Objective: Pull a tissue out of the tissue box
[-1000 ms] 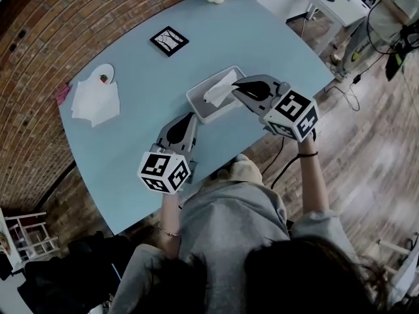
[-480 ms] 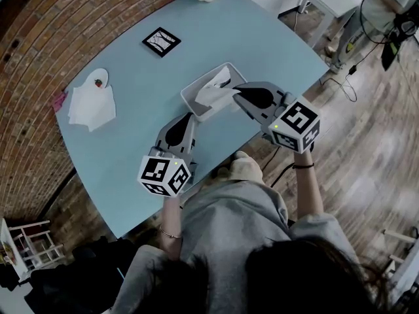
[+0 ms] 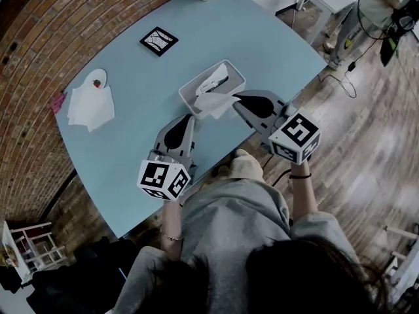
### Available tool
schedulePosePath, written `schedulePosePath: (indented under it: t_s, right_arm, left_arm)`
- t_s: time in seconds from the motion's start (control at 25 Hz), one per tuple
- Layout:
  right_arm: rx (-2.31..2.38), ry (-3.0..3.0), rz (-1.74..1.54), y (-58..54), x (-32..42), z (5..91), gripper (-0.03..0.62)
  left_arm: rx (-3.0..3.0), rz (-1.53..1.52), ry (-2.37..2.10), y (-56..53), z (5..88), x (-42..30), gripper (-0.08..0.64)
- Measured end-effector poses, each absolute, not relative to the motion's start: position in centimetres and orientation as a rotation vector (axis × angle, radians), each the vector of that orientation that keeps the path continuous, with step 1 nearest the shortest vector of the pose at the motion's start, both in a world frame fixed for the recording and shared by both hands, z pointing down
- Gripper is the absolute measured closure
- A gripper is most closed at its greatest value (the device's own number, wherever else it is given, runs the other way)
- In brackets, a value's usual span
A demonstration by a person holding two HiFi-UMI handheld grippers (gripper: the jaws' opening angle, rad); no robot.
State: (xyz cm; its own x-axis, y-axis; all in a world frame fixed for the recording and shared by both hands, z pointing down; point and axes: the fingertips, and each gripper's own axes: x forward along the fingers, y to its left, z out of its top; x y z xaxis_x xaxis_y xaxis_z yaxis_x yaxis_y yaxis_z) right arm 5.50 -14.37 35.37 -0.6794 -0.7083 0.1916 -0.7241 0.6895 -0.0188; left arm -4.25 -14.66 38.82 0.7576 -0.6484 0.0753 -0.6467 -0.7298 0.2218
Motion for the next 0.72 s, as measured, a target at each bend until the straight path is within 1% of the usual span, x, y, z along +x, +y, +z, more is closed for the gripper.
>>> schedulePosePath:
  t_s: [0.72]
  right_arm:
    - [1.172, -2.719, 0.159, -14.16, 6.1, 36.34, 0.591]
  left_arm:
    - [2.737, 0.009, -1.004, -14.58, 38.93, -3.66, 0.557]
